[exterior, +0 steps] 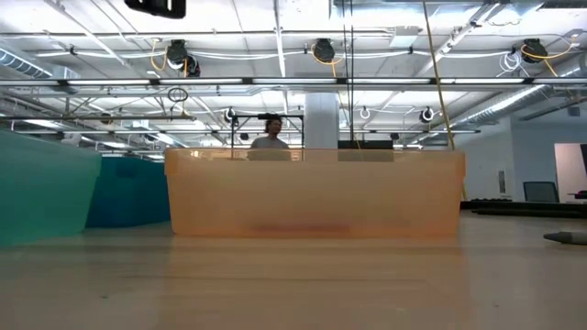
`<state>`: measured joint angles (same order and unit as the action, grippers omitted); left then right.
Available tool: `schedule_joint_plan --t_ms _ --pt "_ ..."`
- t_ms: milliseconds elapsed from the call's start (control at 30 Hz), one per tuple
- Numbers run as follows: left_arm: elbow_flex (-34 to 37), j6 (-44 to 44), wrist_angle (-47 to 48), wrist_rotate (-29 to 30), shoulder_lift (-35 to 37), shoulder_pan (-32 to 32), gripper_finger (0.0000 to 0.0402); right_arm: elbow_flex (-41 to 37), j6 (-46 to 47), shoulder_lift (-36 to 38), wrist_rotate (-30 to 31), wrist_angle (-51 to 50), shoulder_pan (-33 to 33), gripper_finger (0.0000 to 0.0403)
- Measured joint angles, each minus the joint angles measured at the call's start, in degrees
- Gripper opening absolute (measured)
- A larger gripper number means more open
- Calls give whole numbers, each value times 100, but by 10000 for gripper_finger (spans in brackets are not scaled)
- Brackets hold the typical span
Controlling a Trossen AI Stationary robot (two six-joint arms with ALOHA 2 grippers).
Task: Sort crayons/erasers/pens/pencils in bins
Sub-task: Put the black pen into the green bin
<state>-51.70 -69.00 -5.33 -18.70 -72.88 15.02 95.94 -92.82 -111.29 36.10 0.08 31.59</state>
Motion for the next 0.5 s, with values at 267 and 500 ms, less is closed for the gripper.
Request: schedule_joint_plan --t_ms 267,500 --pt "-3 294 -74 123 -14 -4 163 -2 48 -8 -26 138 -42 23" --pt "-5 453 -125 101 -5 -2 34 -9 97 -8 -45 100 -100 27"
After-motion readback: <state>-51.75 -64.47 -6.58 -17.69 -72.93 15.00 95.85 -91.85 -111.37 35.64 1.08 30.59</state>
